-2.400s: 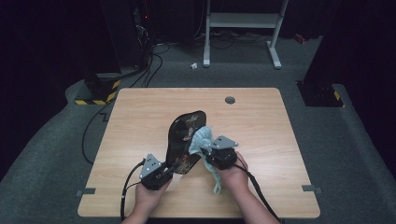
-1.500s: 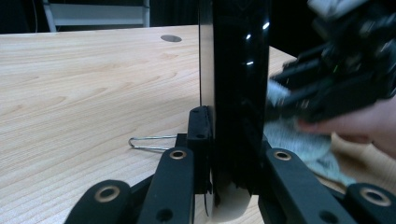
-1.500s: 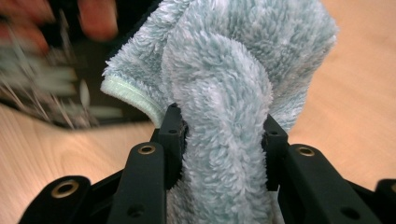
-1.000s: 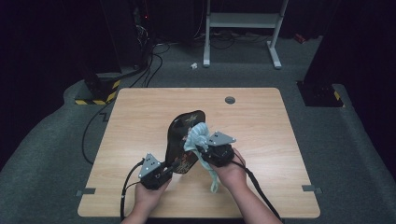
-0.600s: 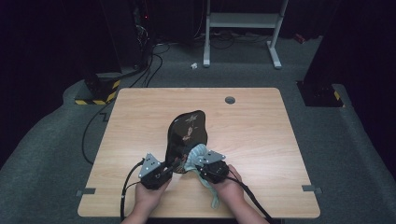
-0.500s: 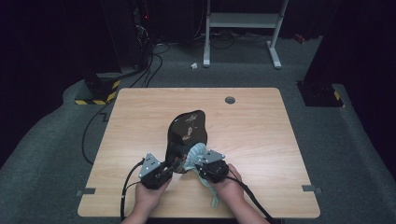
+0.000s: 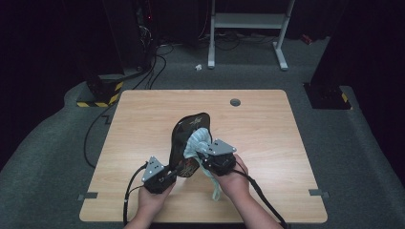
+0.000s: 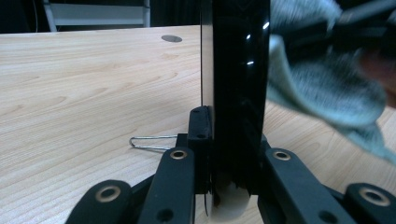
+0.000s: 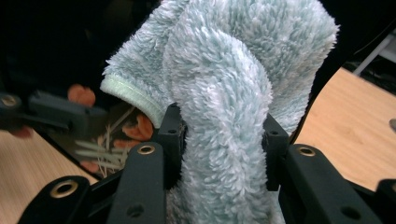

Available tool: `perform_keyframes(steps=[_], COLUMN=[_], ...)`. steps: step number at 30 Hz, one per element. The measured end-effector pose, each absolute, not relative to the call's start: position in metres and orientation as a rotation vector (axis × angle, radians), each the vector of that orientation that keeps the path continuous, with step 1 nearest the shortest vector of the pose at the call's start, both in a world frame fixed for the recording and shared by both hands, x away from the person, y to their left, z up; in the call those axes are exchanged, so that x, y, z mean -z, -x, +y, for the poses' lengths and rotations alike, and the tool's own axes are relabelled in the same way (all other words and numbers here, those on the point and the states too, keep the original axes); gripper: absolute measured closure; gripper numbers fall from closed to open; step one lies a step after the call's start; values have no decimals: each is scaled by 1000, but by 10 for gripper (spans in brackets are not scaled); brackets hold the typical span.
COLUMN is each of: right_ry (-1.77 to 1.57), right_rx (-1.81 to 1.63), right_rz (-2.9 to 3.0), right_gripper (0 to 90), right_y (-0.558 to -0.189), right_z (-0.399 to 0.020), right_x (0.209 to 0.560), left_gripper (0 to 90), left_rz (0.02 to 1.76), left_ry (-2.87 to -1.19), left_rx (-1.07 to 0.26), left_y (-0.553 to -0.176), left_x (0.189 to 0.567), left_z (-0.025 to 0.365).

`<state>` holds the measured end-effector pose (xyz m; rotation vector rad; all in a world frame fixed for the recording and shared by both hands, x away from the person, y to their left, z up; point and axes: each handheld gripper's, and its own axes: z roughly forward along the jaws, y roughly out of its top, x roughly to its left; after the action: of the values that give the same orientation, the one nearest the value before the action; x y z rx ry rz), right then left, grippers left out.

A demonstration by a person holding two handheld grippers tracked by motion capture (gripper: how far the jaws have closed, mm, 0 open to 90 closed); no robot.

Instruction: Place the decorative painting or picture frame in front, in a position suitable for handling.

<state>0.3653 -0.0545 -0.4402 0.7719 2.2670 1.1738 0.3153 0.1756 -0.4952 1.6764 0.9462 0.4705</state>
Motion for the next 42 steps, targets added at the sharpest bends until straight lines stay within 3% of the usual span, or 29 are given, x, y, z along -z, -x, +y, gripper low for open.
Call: perform_keyframes(steps=[11, 18, 28, 42], right_ry=[-898, -953, -998, -1061], right_rx=[-1002, -989, -1073, -904], right_rz=[2428, 2393, 2235, 2402], right_gripper=[627, 627, 626, 626], right_y=[-372, -390, -420, -430], right_z=[-65, -74, -89, -86], right_x=[518, 508, 457, 514], left_gripper=[796, 796, 797, 793], left_rz=[951, 949, 946, 950], left_ry=[-1671, -1674, -1676, -1675], left_rx=[-455, -451, -450, -452], left_y=[-316, -316, -316, -316], left_x=[495, 495, 495, 495], left_z=[176, 177, 177, 177])
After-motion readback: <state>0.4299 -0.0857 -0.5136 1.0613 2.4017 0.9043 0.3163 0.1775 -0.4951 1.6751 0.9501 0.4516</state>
